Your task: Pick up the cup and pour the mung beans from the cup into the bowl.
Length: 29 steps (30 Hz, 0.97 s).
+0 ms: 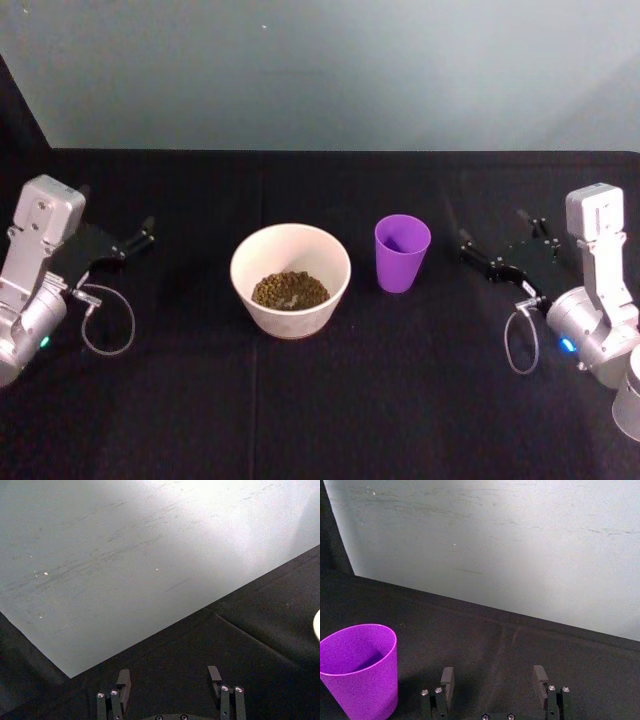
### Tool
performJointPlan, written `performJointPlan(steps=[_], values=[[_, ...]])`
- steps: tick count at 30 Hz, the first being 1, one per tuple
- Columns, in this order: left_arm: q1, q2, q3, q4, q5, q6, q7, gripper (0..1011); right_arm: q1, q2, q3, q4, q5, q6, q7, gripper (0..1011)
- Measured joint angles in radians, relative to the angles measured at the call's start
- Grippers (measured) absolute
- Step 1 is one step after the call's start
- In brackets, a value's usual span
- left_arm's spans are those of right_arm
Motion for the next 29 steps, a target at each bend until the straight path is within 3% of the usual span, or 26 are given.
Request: performJointPlan(steps=[29], values=[[0.000, 0.000, 0.000, 0.000, 0.000, 0.000, 0.000, 1000, 0.001, 0.001, 0.000, 0.002, 0.002, -0.001, 0.004, 1003]])
